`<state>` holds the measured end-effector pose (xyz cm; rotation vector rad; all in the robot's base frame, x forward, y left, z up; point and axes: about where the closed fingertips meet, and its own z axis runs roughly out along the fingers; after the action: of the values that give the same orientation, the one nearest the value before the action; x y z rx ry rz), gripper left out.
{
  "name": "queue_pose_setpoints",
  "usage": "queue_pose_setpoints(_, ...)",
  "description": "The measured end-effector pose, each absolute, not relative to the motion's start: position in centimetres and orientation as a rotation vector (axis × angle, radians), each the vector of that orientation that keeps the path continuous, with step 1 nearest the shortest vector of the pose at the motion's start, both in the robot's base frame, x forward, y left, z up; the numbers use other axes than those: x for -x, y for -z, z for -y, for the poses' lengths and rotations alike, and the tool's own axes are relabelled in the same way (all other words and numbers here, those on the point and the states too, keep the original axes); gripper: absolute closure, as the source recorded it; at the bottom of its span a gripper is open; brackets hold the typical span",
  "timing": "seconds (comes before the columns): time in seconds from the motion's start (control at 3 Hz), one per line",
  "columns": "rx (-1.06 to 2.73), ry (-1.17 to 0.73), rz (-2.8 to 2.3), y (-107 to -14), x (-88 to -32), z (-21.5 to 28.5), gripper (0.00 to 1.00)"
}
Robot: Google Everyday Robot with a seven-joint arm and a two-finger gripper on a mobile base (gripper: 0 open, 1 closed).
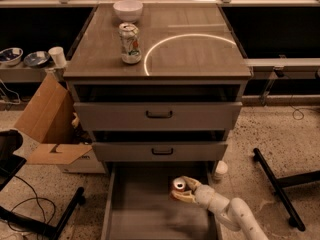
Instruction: Place coke can into bottom drawer
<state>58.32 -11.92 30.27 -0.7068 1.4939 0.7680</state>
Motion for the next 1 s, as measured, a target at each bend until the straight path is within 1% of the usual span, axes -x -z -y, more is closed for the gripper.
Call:
queue_pose_setpoints(0.33, 0.828, -0.787, -1.463, -27.2, -57.0, 10.4, 1.00)
queue_pose_setpoints(1.0, 0.952, -0.865, -1.483, -22.3, -54.1, 7.5, 1.00)
